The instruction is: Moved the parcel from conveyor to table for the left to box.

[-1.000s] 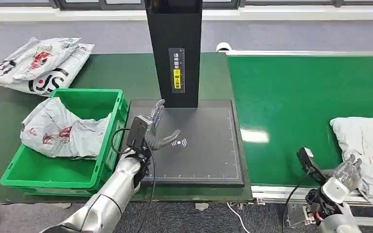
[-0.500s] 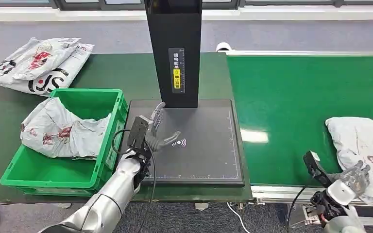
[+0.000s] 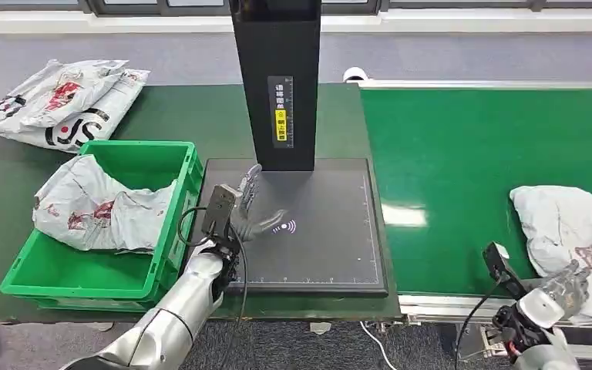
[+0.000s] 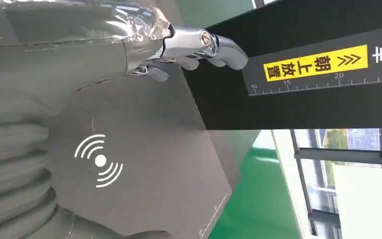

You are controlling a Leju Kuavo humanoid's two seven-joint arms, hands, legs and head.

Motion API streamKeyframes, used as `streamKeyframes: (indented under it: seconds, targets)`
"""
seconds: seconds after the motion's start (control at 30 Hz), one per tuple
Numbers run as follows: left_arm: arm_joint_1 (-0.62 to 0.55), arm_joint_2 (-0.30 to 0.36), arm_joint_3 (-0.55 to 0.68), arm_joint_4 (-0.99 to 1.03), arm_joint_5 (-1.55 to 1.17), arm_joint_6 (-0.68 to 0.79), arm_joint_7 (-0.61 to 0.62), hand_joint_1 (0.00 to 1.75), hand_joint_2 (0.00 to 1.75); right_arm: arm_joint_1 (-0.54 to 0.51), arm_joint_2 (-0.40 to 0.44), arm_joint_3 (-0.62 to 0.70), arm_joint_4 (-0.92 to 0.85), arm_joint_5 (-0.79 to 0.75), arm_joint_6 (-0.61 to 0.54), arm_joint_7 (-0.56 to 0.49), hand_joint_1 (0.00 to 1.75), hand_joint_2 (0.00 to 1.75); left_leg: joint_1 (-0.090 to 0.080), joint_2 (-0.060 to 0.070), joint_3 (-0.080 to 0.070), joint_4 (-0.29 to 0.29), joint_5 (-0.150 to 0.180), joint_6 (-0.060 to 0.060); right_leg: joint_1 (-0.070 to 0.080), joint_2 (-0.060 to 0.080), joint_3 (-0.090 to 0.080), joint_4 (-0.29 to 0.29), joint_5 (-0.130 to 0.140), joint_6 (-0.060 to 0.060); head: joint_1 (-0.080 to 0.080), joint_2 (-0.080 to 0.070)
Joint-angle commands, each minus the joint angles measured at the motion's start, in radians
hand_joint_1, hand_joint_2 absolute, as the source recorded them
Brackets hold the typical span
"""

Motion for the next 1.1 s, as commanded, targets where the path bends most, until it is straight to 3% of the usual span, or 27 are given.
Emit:
streamKeyframes:
  seconds: [0.03,0.8,0.9,0.97,1.1]
  targets:
    - [-0.038,0.021,-0.034,0.063,0.01,0.027,0.068,0.0,1.75,-0.01,0.004,0.002,0.036,-0.001,0.029,0.025,0.0,1.75,0.0,0.002,0.002,-0.001,-0.001,0.0,0.0,0.001,0.002,-0.001,0.0,0.0,0.0,0.0]
    - [-0.048,0.013,-0.012,0.076,0.035,0.029,0.107,0.0,1.75,0.0,0.004,-0.007,0.037,-0.002,0.038,0.041,0.0,1.75,0.0,0.002,0.003,-0.001,-0.001,0.001,0.001,0.0,0.003,-0.002,0.0,0.0,0.0,0.0]
    - [-0.056,0.012,-0.018,0.078,0.032,0.025,0.112,0.0,1.75,-0.004,0.005,-0.022,0.039,-0.015,0.071,0.036,0.0,1.75,0.0,0.001,0.002,0.0,-0.001,0.0,0.0,0.0,0.001,-0.001,0.0,0.0,0.0,0.0]
    - [-0.066,0.01,-0.024,0.085,0.029,0.018,0.123,0.0,1.75,-0.006,0.01,-0.071,0.047,-0.069,0.161,0.006,0.0,1.75,0.0,0.002,0.004,-0.002,0.0,0.001,0.0,0.0,0.004,-0.003,0.0,0.0,0.0,0.0]
    - [-0.066,0.01,-0.024,0.085,0.029,0.018,0.123,0.0,1.75,-0.006,0.01,-0.071,0.047,-0.069,0.161,0.006,0.0,1.75,0.0,0.002,0.002,-0.001,-0.001,0.001,0.001,0.0,0.002,-0.002,0.0,0.0,0.0,0.0]
